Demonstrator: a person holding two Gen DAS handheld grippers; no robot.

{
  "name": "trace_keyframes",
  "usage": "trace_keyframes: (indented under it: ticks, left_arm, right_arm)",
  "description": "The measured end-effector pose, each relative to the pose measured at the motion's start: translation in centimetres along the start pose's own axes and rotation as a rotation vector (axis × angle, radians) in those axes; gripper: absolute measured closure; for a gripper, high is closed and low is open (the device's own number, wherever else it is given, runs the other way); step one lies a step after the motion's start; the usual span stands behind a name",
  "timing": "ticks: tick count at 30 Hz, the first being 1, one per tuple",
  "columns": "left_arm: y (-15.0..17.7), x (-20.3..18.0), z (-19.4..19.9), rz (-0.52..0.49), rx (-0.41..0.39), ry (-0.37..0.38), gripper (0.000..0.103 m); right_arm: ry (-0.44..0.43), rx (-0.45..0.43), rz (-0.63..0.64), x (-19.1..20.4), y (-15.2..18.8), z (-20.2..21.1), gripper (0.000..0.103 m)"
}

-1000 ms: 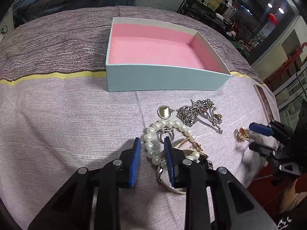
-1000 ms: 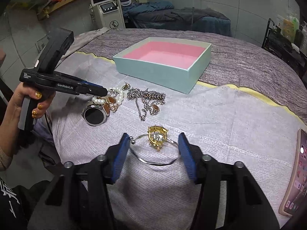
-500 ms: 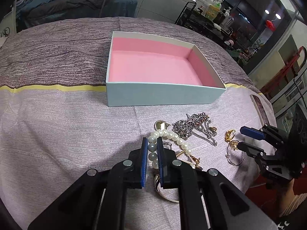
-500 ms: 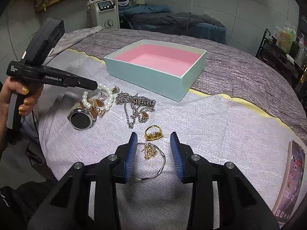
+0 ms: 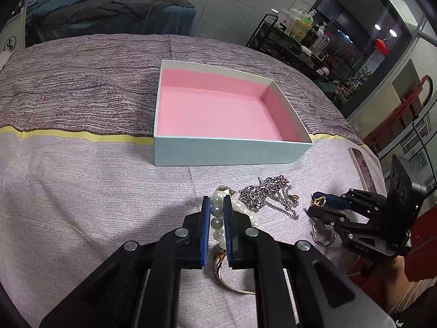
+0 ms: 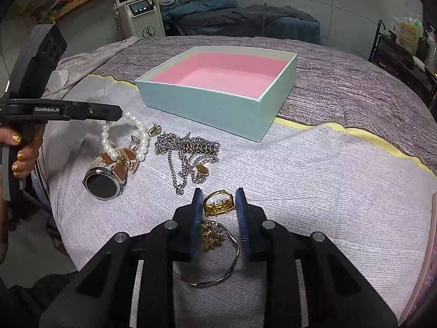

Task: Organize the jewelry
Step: 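Carry the bracelet into the pink box with the left tool while the right tool drops the ring there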

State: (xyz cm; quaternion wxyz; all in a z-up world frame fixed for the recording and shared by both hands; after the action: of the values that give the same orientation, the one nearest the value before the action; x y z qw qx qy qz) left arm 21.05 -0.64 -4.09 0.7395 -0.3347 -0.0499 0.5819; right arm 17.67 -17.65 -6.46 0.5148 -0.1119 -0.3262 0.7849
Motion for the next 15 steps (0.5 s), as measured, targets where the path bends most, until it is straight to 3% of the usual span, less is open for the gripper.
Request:
trace_keyframes:
  ticks: [7,15]
  left_arm:
    - [-1.8,-2.1,2.0,-0.05,-0.061,0.019,0.094]
    - [-6.9,-3.7,3.7,-0.084,-0.162,0.012,0.094]
  right_arm:
    - [-0.039,-0.106,0.01,1.2,-1.7,2.0,0.078]
    - [-0.036,-0.218,0.071,2.3,-8.1,3.2,0.078]
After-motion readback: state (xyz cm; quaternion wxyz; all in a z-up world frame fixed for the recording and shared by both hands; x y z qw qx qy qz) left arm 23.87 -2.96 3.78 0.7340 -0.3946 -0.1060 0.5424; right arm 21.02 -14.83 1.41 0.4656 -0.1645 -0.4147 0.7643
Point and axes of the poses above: each gripper's, at about its wrist camera, not at the fingertips, and z roughly against the way its jaws point, x to its left, y to its underside, the point moved 7 cm from there along -z, roughly the way its jaws point, and after that the axes turned 5 degrees about -y, right-handed, at the moved point
